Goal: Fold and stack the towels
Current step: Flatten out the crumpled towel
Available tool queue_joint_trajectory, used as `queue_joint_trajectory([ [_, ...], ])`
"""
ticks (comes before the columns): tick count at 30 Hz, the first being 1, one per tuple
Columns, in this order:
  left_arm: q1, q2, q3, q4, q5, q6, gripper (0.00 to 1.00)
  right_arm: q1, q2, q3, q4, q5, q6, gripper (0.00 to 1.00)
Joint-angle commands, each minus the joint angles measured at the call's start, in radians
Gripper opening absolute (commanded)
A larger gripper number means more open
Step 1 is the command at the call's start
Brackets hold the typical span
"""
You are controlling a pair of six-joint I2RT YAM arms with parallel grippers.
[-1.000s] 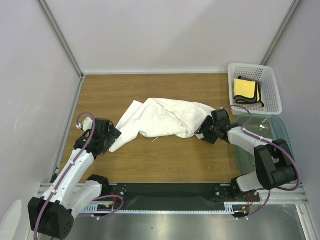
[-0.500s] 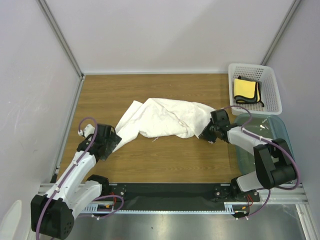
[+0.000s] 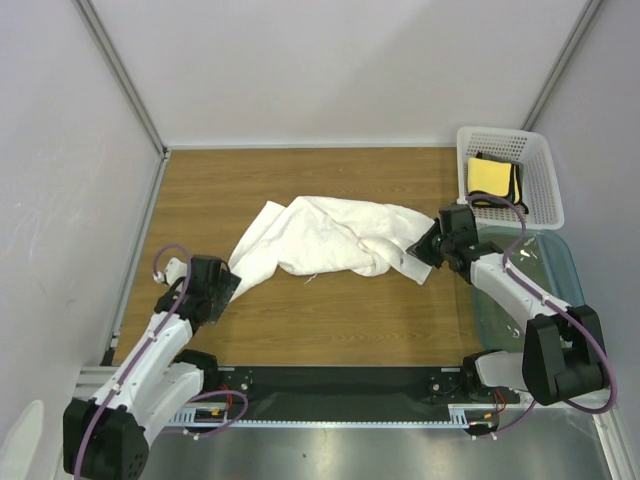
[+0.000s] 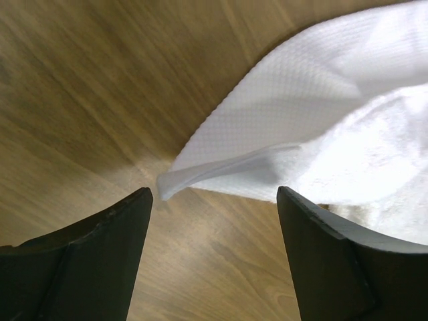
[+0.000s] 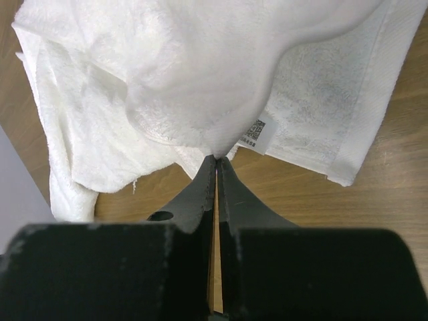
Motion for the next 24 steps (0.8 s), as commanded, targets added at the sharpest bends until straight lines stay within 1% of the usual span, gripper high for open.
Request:
queue_joint_trajectory([
  [1, 0.01, -0.057, -0.003, 0.038, -0.055, -0.022, 0.81, -0.01, -0.02, 0.049, -0.01, 0.009, -0.029, 0.0],
  [4, 0.01, -0.129, -0.026, 0.053, -0.067, -0.034, 0.83, -0.013, -0.011, 0.058, -0.013, 0.004, -0.041, 0.0],
  [7, 0.012, -0.19, -0.053, 0.059, -0.084, -0.083, 0.84, -0.016, 0.003, 0.07, -0.019, -0.005, -0.05, 0.0],
  [10, 0.012, -0.213, -0.064, 0.018, -0.116, -0.155, 0.85, -0.021, 0.01, 0.079, -0.021, -0.014, -0.062, 0.0],
  [12, 0.012, -0.218, -0.064, -0.024, -0.13, -0.209, 0.86, -0.026, 0.015, 0.088, -0.021, -0.023, -0.07, 0.0],
  [17, 0.016, -0.235, -0.09, -0.039, -0.141, -0.31, 0.86, -0.033, 0.038, 0.098, -0.019, -0.045, -0.081, 0.0],
  [20, 0.024, -0.23, -0.109, -0.024, -0.121, -0.345, 0.85, -0.036, 0.041, 0.104, -0.021, -0.052, -0.085, 0.0],
  [24, 0.035, -0.21, -0.129, 0.031, -0.084, -0.353, 0.84, -0.043, 0.04, 0.108, -0.03, -0.055, -0.099, 0.0],
])
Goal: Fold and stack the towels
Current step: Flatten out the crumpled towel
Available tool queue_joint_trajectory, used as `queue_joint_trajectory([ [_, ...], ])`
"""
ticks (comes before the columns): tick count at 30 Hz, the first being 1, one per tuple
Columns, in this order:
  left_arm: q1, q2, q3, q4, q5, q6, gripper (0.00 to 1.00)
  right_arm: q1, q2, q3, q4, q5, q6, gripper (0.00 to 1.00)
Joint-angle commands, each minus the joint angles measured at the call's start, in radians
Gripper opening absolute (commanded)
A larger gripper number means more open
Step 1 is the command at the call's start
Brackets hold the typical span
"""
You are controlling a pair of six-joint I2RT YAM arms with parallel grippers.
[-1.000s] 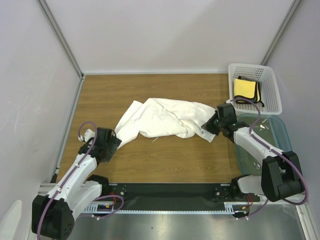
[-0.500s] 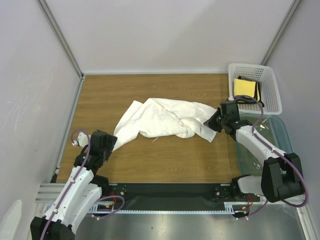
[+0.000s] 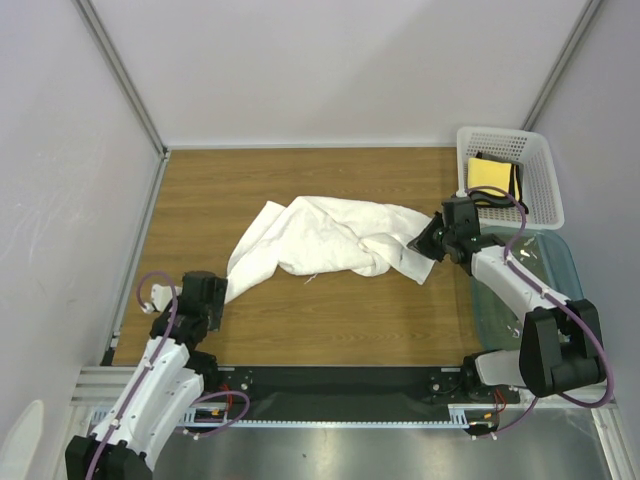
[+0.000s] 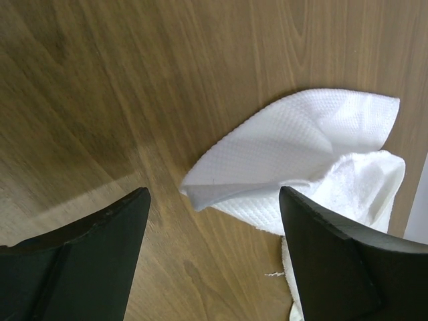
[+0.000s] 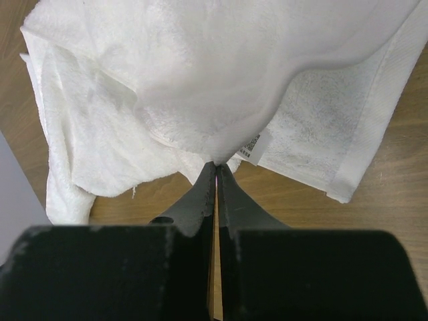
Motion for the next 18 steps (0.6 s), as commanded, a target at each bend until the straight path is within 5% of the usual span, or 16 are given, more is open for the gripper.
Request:
queue_joint_trajectory([
  [1, 0.018, 0.014, -0.011, 0.063, 0.017, -0.056, 0.84, -0.01, 0.0, 0.046, -0.003, -0.013, -0.03, 0.0],
  [18, 0.055, 0.034, -0.033, 0.161, 0.021, -0.156, 0.82, -0.02, -0.012, 0.055, -0.022, -0.02, -0.046, 0.0],
])
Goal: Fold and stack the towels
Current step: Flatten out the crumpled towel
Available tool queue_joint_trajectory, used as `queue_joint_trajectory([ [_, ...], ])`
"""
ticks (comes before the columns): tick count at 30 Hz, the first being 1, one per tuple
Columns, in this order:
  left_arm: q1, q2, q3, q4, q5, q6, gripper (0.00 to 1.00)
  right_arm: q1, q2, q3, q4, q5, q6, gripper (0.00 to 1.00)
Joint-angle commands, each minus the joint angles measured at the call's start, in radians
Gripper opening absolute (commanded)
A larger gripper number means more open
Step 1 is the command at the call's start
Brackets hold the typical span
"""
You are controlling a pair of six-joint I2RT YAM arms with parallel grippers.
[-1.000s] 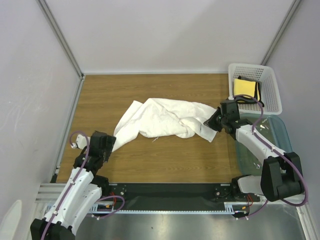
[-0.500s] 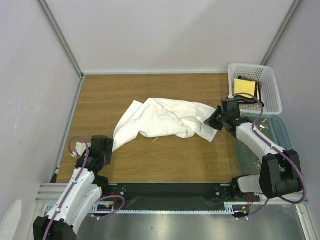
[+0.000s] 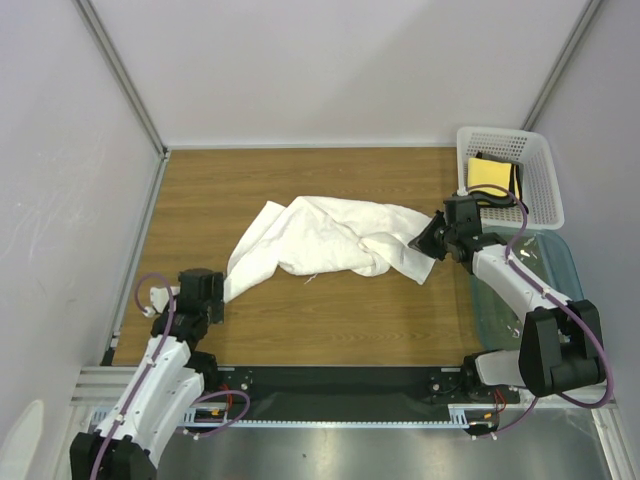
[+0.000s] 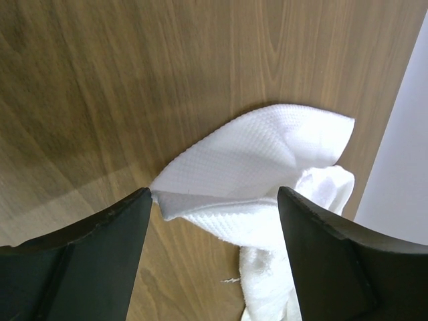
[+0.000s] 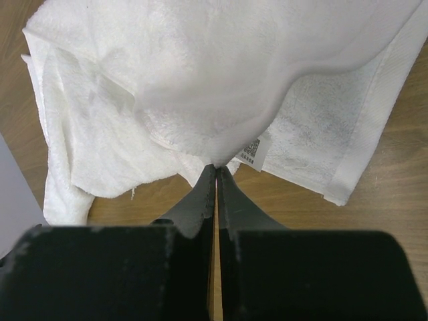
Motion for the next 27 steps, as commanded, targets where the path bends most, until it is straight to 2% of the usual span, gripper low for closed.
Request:
queue_joint_trajectory([
  [1, 0.019, 0.012, -0.015, 0.069, -0.006, -0.044, 0.79, -0.007, -0.014, 0.044, -0.012, -0.006, -0.023, 0.0],
  [3, 0.019, 0.033, -0.018, 0.084, -0.003, -0.041, 0.74, -0.008, -0.014, 0.046, -0.015, -0.004, -0.024, 0.0],
  [4, 0.019, 0.041, -0.02, 0.093, -0.001, -0.047, 0.65, -0.007, -0.014, 0.044, -0.015, -0.003, -0.026, 0.0],
  [6, 0.02, 0.058, -0.031, 0.116, 0.003, -0.044, 0.54, -0.008, -0.014, 0.044, -0.018, 0.0, -0.026, 0.0],
  [7, 0.02, 0.063, -0.032, 0.134, 0.003, -0.04, 0.39, -0.008, -0.014, 0.043, -0.015, -0.001, -0.026, 0.0],
  [9, 0.022, 0.072, -0.029, 0.138, -0.001, -0.029, 0.18, -0.008, -0.017, 0.046, -0.018, -0.001, -0.024, 0.0],
  [10, 0.024, 0.073, -0.023, 0.132, -0.006, -0.017, 0.0, -0.008, -0.021, 0.05, -0.018, 0.0, -0.026, 0.0],
  [12, 0.024, 0.076, 0.014, 0.106, -0.043, 0.009, 0.0, -0.01, -0.035, 0.058, -0.018, 0.0, -0.033, 0.0],
  [16, 0.025, 0.066, 0.136, 0.006, -0.161, 0.158, 0.01, -0.011, -0.072, 0.104, -0.039, 0.034, -0.053, 0.0],
  [20, 0.025, 0.055, 0.325, -0.091, -0.291, 0.307, 0.0, -0.014, -0.104, 0.185, -0.081, 0.066, -0.092, 0.0],
  [27, 0.025, 0.017, 0.557, -0.112, -0.423, 0.586, 0.0, -0.025, -0.211, 0.363, -0.122, 0.127, -0.145, 0.0],
])
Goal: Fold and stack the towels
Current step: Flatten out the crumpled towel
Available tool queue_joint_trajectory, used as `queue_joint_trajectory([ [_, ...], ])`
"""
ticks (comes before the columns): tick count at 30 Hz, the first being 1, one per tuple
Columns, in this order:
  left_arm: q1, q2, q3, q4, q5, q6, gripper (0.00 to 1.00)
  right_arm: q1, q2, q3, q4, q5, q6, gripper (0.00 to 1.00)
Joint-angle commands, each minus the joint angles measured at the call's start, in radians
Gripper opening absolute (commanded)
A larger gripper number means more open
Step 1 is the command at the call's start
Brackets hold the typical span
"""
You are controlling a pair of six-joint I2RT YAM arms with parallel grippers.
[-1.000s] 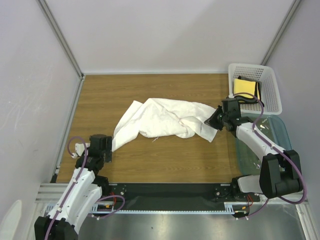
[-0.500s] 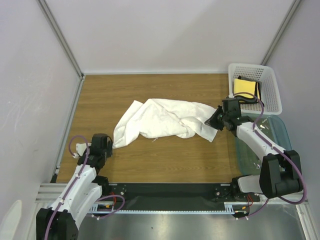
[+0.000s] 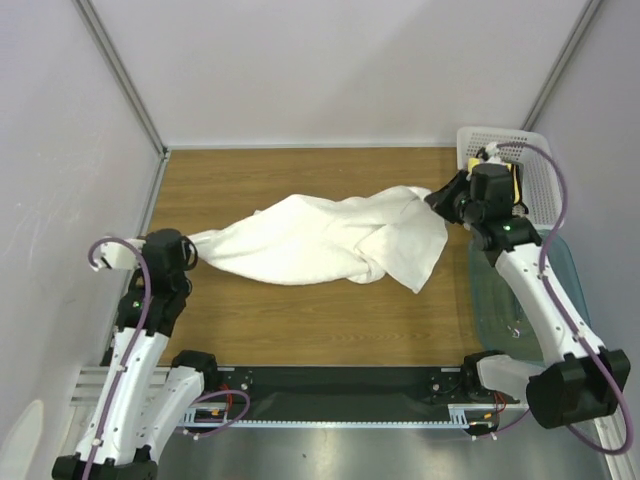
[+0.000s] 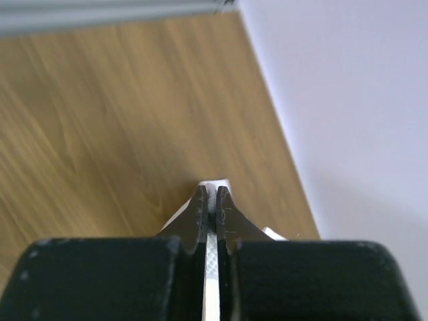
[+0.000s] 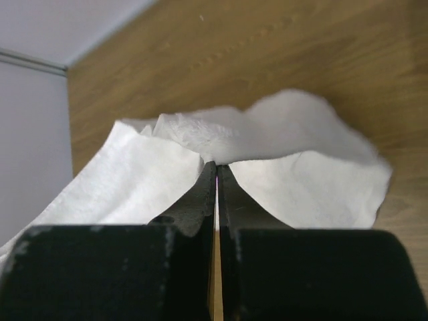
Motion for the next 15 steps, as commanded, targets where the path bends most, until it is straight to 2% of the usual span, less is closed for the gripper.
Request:
queue_joint_trajectory([
  [1, 0.008, -0.023, 0.151, -0.036, -0.151, 0.204, 0.0, -0.013, -0.091, 0.121, -0.015, 0.057, -0.055, 0.0],
  [10, 0.008, -0.028, 0.534, -0.01, -0.341, 0.529, 0.0, -0.014, -0.146, 0.342, -0.113, 0.039, -0.143, 0.0],
  [15, 0.008, -0.034, 0.69, -0.018, -0.432, 0.684, 0.0, -0.017, -0.188, 0.44, -0.184, 0.054, -0.198, 0.0],
])
